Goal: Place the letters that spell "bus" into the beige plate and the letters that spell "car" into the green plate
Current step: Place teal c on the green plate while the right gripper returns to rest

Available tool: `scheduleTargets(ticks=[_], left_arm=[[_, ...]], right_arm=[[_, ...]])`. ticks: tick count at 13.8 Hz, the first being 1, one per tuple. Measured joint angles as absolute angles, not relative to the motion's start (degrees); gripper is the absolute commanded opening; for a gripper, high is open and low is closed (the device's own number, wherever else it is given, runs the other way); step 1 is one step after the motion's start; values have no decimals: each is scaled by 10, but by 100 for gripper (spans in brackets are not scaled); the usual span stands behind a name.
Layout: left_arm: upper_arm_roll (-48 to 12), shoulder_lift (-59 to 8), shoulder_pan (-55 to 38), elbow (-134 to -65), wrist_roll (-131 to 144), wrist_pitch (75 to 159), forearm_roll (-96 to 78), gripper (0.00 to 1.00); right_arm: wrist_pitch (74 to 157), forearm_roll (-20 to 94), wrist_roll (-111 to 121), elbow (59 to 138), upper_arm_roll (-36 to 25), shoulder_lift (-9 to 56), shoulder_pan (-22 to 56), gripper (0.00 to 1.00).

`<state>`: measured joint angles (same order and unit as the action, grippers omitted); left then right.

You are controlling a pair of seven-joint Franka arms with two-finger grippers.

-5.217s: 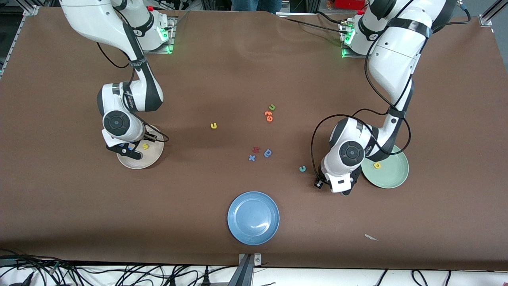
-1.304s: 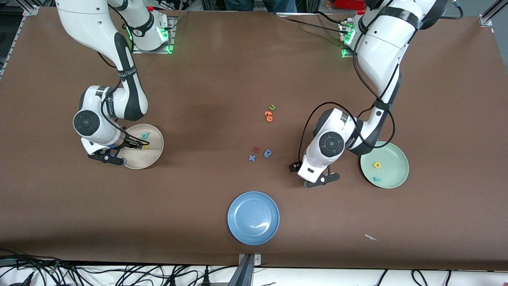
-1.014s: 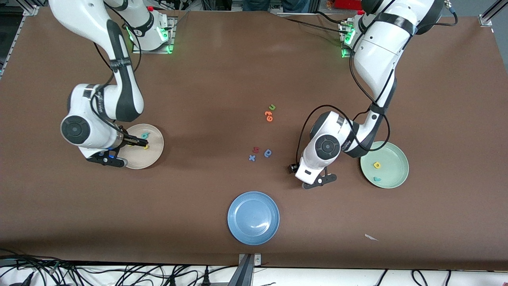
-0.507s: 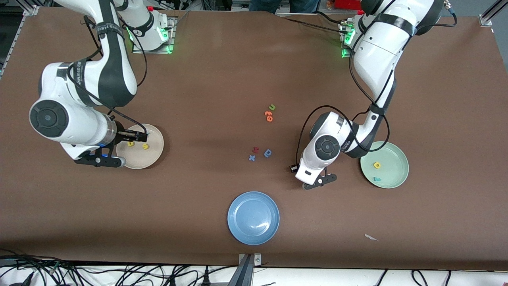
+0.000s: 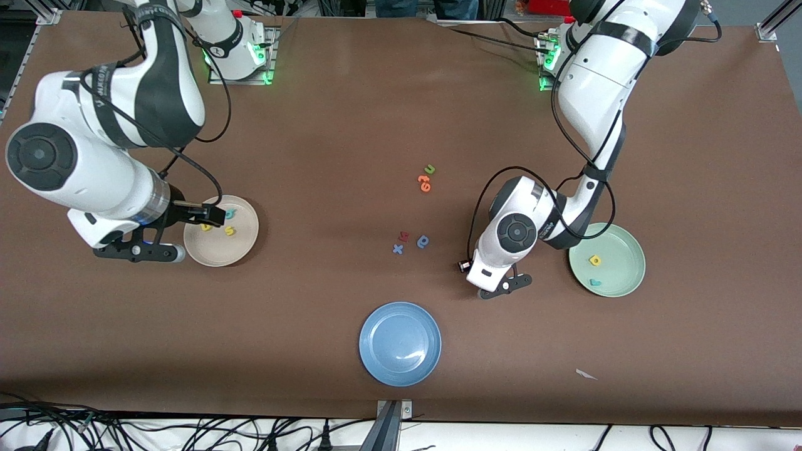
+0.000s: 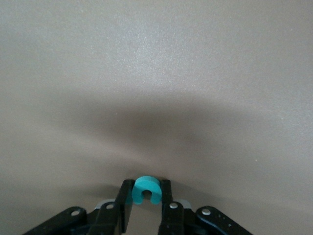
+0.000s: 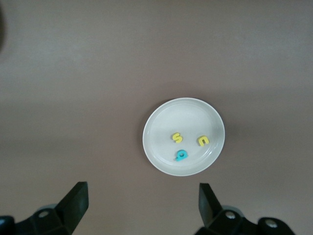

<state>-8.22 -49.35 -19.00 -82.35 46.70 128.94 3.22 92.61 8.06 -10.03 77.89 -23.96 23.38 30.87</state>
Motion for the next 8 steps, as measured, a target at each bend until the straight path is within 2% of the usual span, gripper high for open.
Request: scheduleTargets(ticks=[2,5,8], left_arm=[[-77,-493,-185,-815,462,1288,32,12],[-74,-480,-153,-795,399,1231,32,11],[-74,-456,-110,-792,300,1176,32,11]], right_arm=[[922,72,-100,777,-151,200,211,100],[913,71,-90,785,-89,151,110,100],[918,12,-90,861,-16,77,55,100]])
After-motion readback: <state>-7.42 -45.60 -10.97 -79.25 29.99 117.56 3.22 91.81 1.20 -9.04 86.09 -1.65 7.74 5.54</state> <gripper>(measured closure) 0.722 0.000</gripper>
